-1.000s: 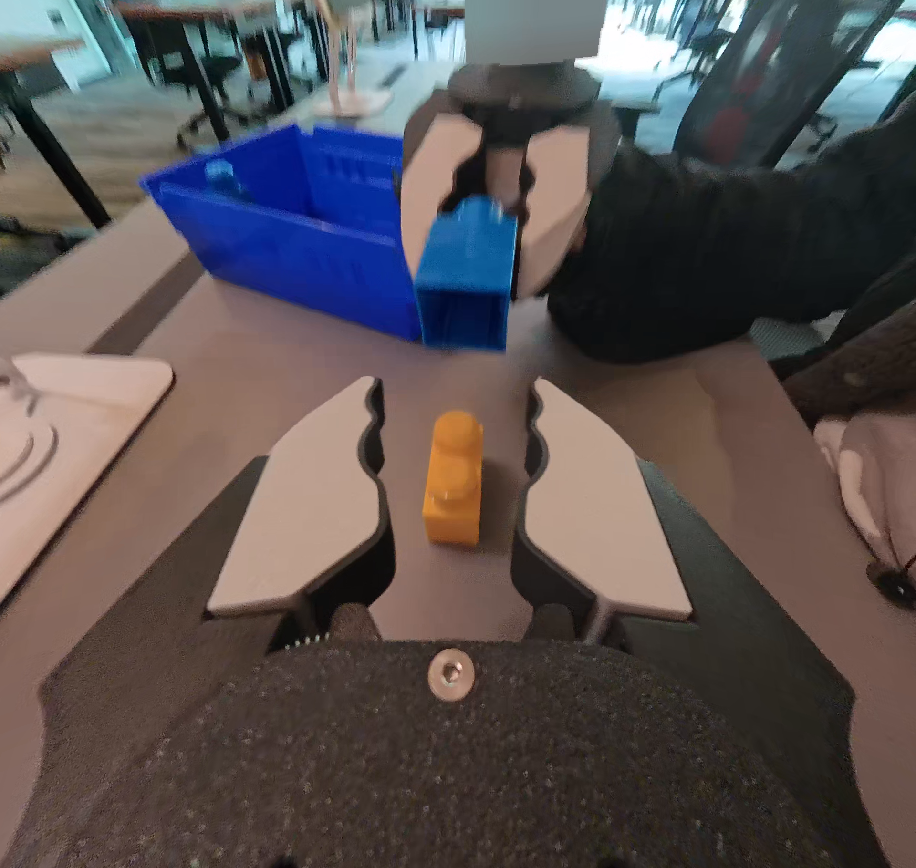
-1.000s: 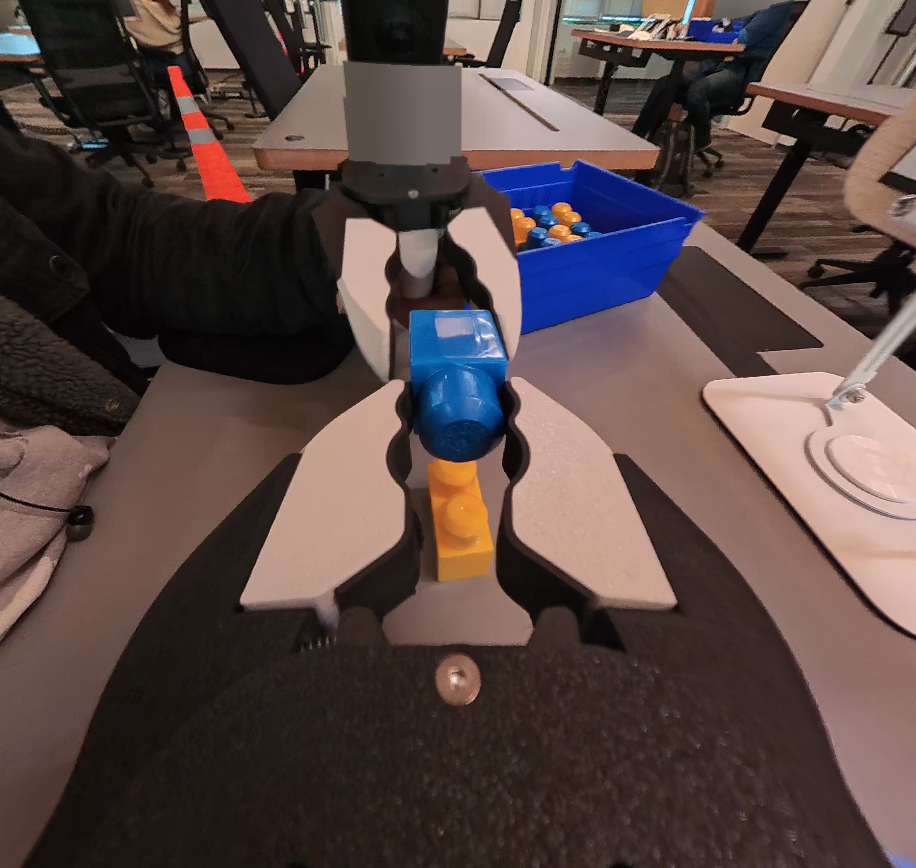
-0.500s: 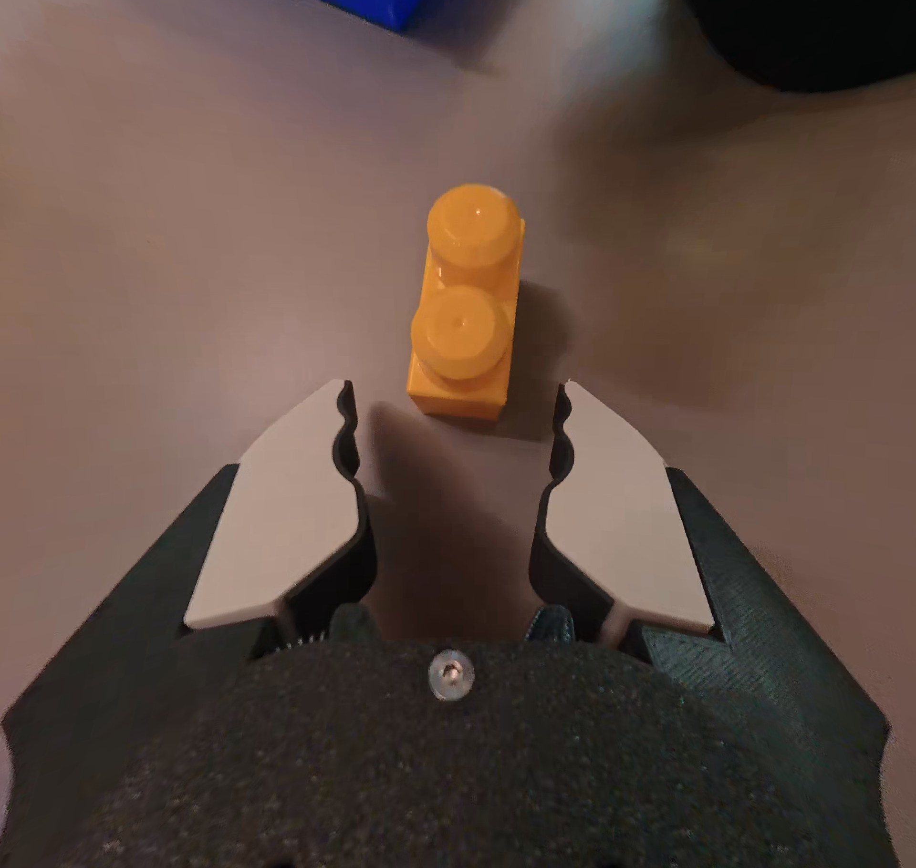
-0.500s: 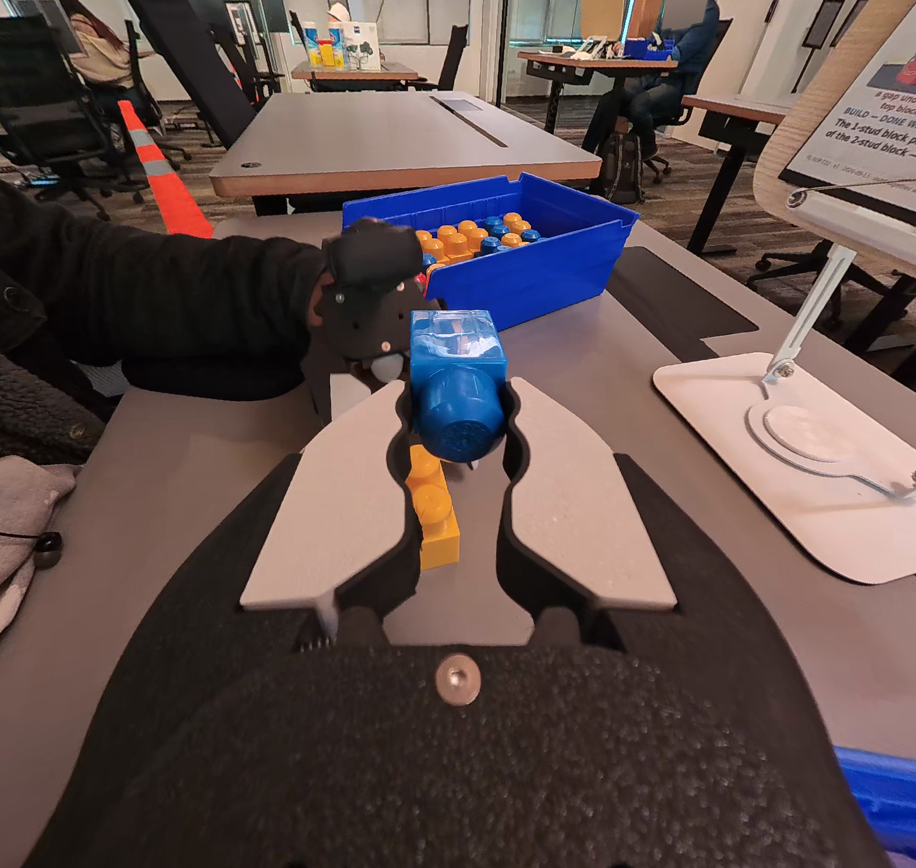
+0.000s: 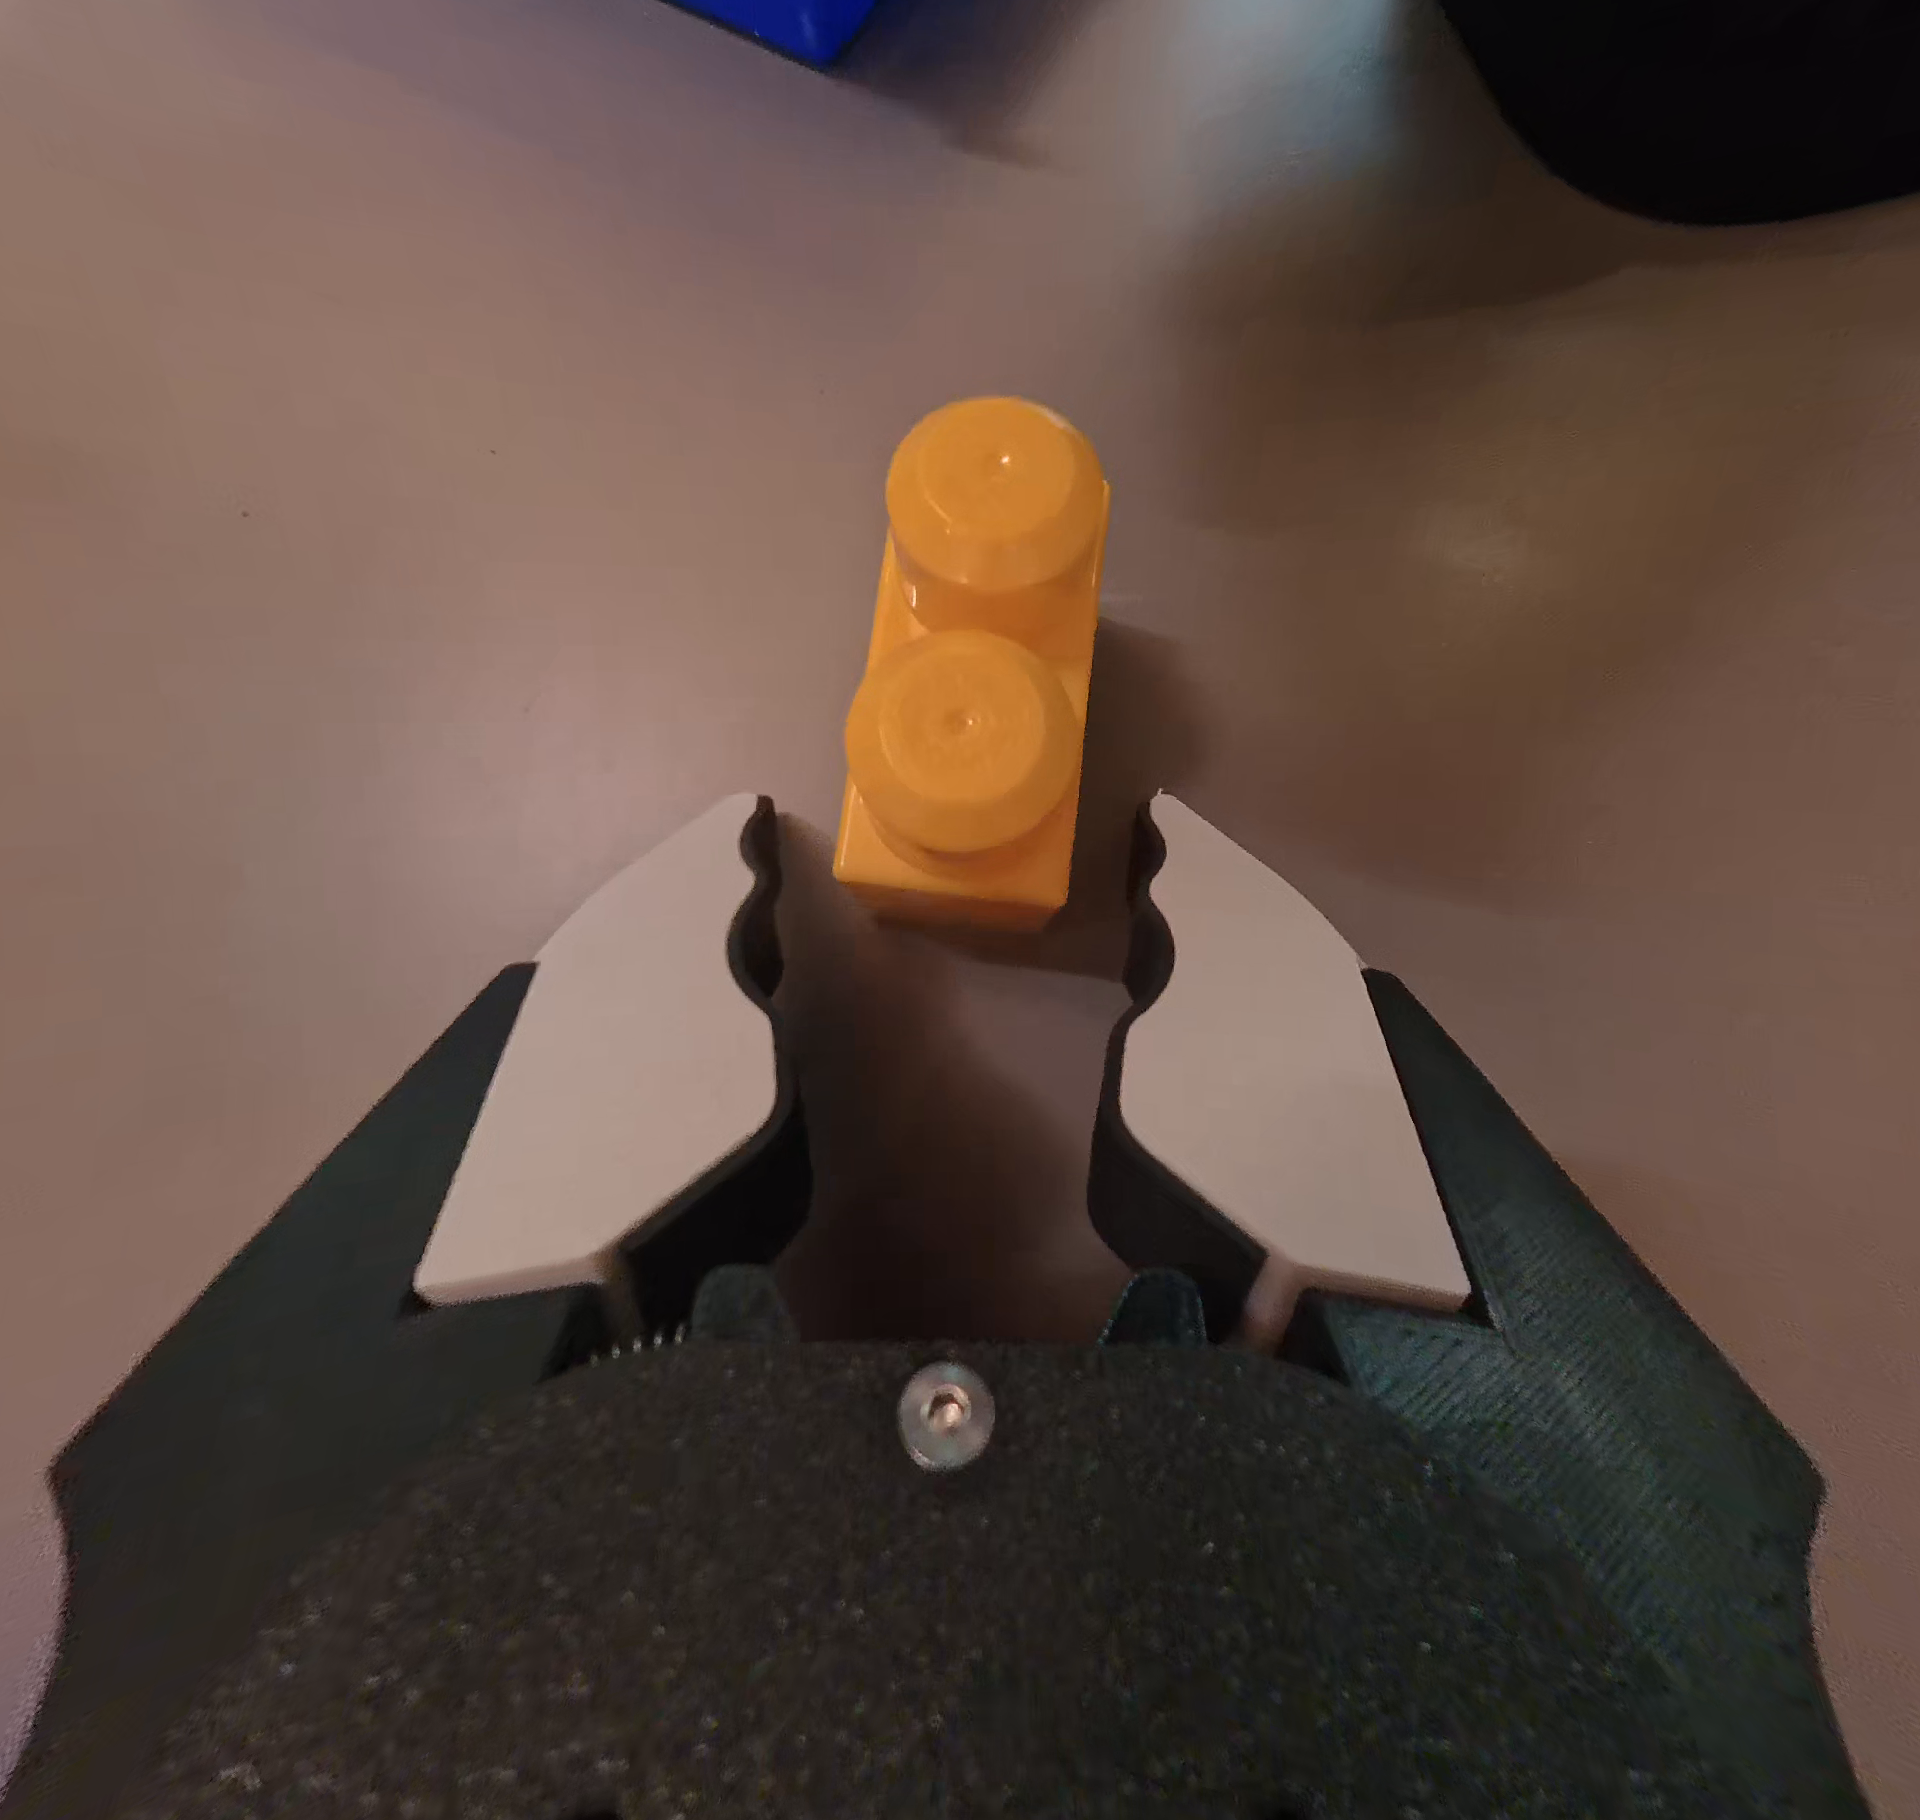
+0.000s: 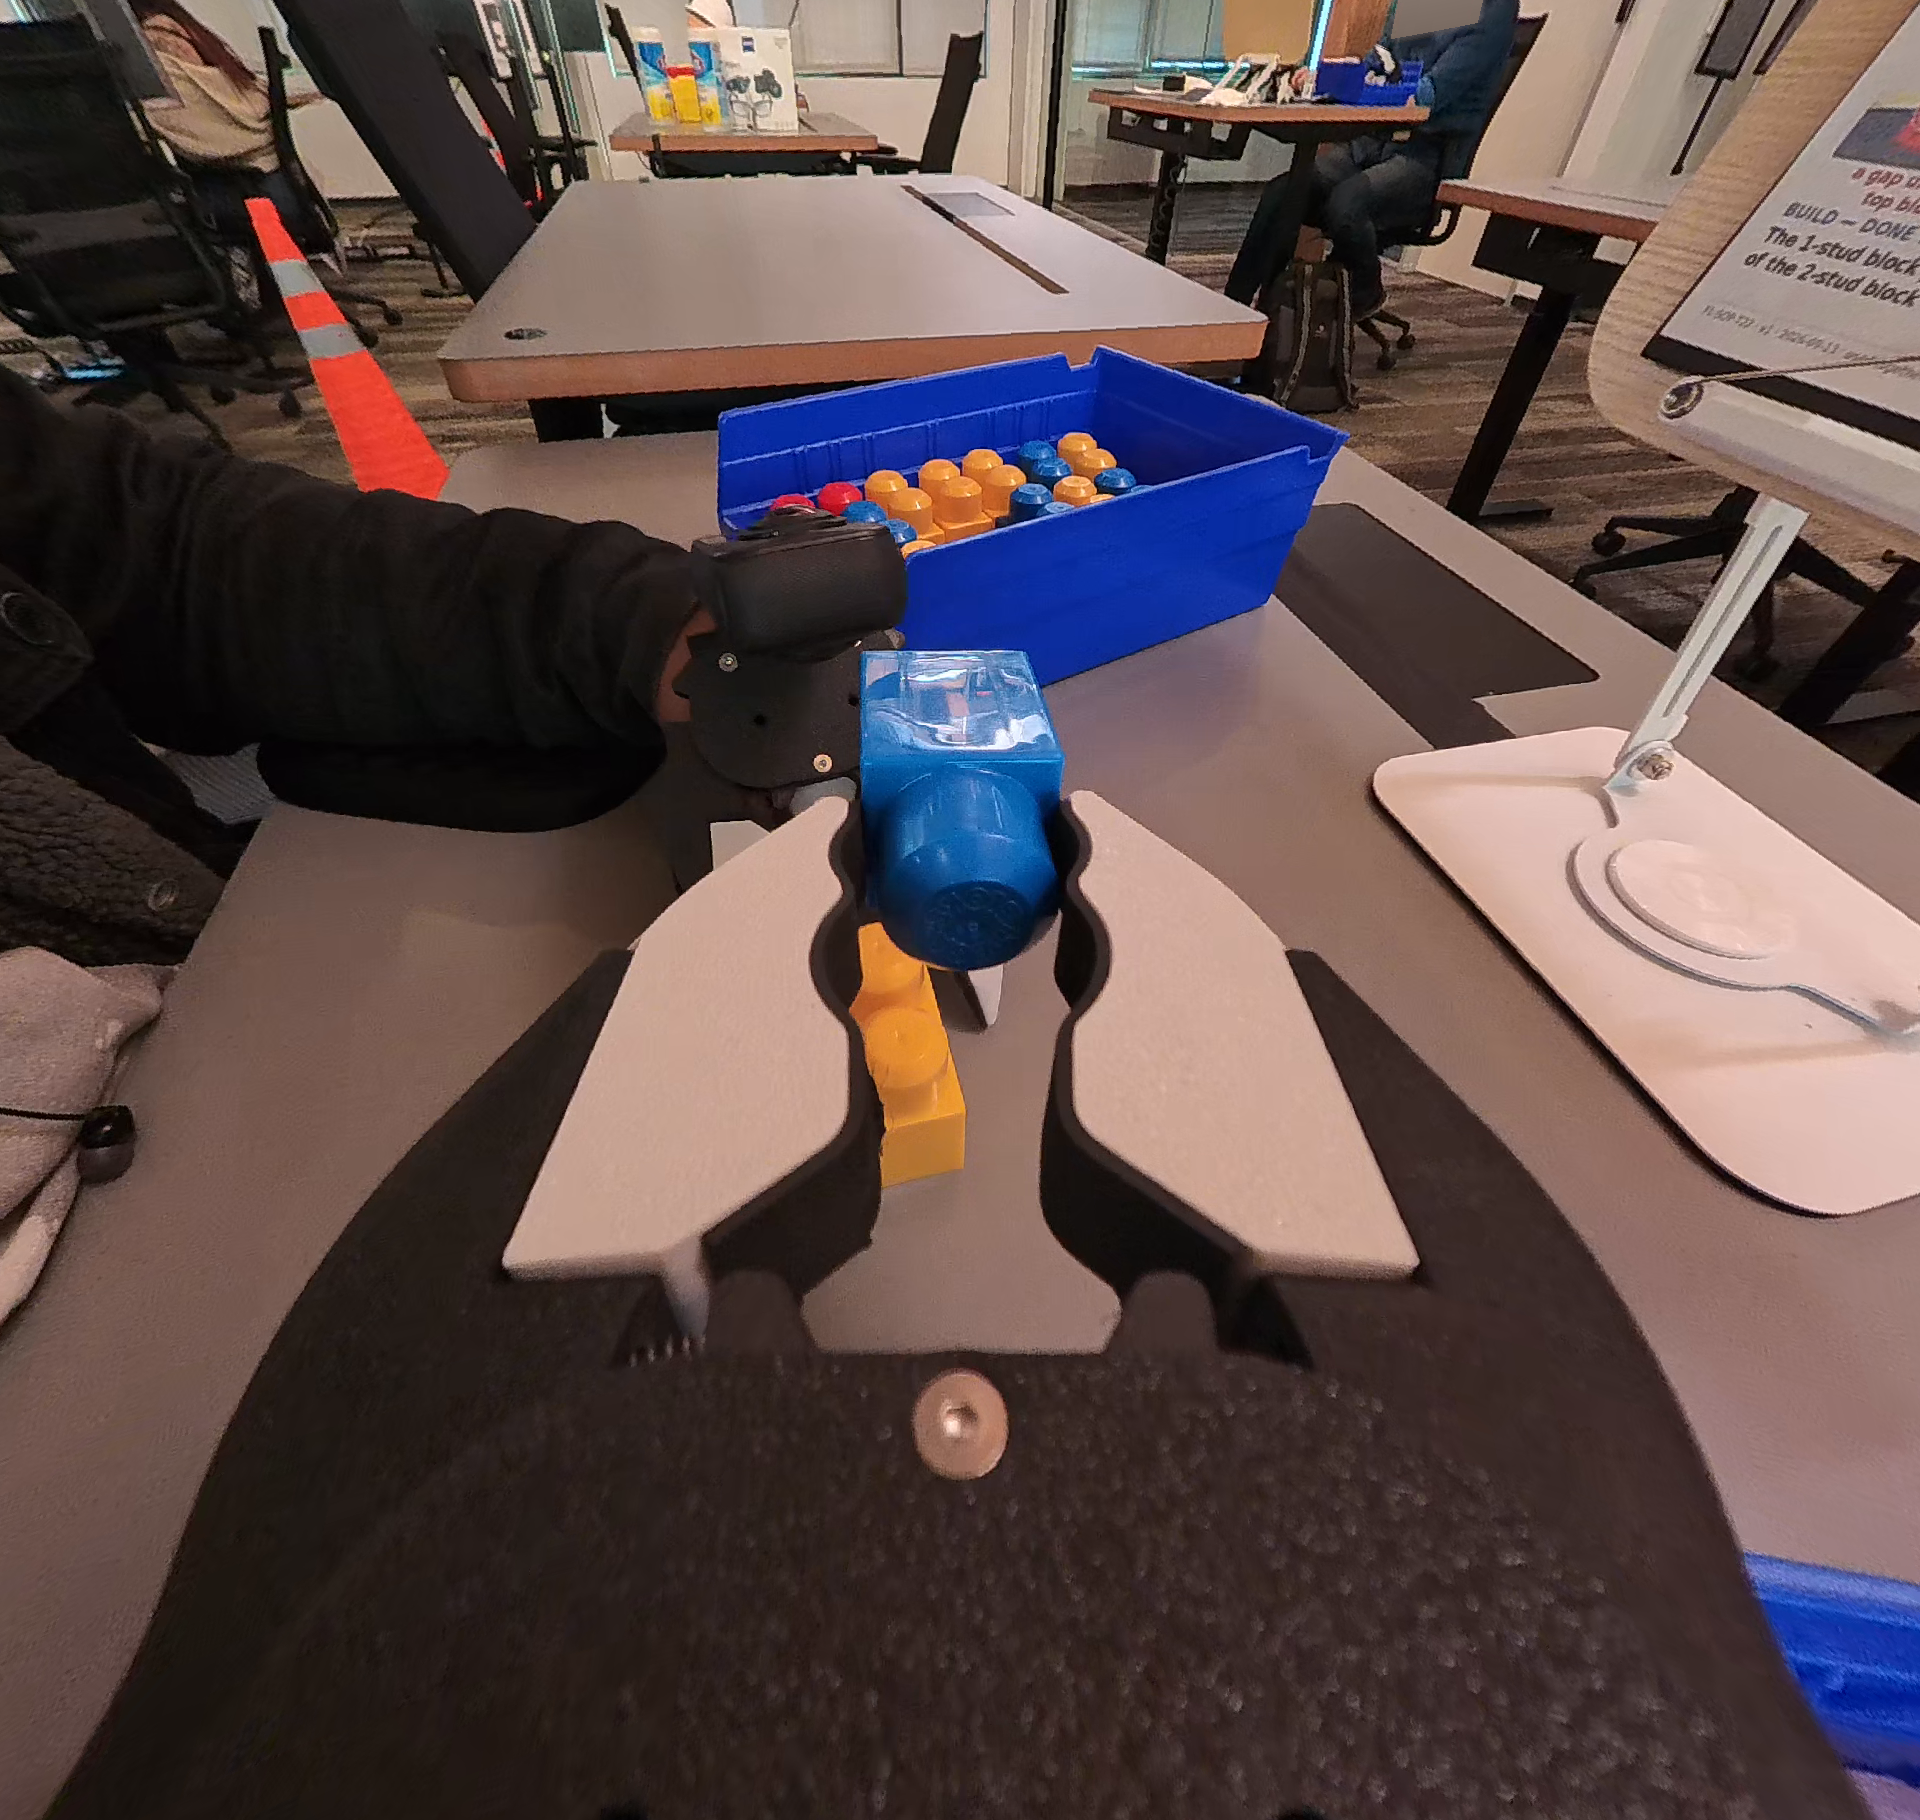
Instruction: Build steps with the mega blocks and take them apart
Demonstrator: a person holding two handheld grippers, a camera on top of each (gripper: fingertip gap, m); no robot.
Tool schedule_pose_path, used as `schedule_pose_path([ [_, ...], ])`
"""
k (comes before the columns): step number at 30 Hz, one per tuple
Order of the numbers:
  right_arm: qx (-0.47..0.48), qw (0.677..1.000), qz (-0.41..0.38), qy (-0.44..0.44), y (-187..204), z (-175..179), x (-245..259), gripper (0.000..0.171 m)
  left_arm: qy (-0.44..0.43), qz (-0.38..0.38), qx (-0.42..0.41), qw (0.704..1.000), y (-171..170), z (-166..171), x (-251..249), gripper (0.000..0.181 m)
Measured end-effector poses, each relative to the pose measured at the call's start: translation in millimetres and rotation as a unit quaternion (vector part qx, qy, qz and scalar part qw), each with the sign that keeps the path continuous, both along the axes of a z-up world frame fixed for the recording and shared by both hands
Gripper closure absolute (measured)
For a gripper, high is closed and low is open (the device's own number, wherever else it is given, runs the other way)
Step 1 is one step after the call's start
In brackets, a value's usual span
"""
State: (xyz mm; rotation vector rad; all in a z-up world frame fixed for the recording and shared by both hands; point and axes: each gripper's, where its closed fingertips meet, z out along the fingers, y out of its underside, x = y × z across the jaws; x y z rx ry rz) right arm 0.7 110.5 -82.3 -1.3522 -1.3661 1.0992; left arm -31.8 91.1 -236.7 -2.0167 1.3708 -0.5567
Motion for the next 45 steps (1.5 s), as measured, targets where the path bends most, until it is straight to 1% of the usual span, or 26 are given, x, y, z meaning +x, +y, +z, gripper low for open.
schedule_pose_path([
  [1,0.000,1.000,0.000,0.000,0,0,0,0.138,-0.001,-0.001,0.005,1.000,1,1,0,0.123],
  [2,0.000,1.000,0.000,0.000,0,0,0,0.138,0.001,0.002,0.015,1.000,3,2,-1,0.142],
  [3,0.000,1.000,0.000,0.000,0,0,0,0.137,0.008,0.007,0.033,0.999,8,2,-2,0.143],
  [5,0.001,1.000,-0.001,0.000,0,0,0,0.137,0.009,-0.004,0.043,0.999,7,5,-1,0.143],
  [9,0.002,1.000,-0.004,0.002,2,2,2,0.138,-0.018,-0.010,0.042,0.999,4,25,-1,0.142],
  [16,0.007,1.000,-0.001,-0.009,0,-2,1,0.137,-0.030,-0.002,0.059,0.998,7,44,-10,0.142],
  [20,0.002,1.000,0.001,0.000,0,0,1,0.138,-0.038,0.004,0.060,0.997,8,50,-11,0.142],
  [25,0.003,1.000,0.004,-0.007,-1,-2,1,0.138,-0.031,0.007,0.063,0.998,9,48,-13,0.142],
  [29,0.004,0.999,0.011,-0.034,-3,-10,2,0.138,-0.027,0.005,0.057,0.998,8,47,-15,0.142],
  [34,0.002,0.998,0.019,-0.060,-6,-19,2,0.138,-0.017,-0.009,0.031,0.999,1,38,-13,0.143],
  [45,0.003,0.975,0.060,-0.216,-20,-64,23,0.137,0.009,-0.014,0.020,1.000,-3,32,-16,0.143],
])
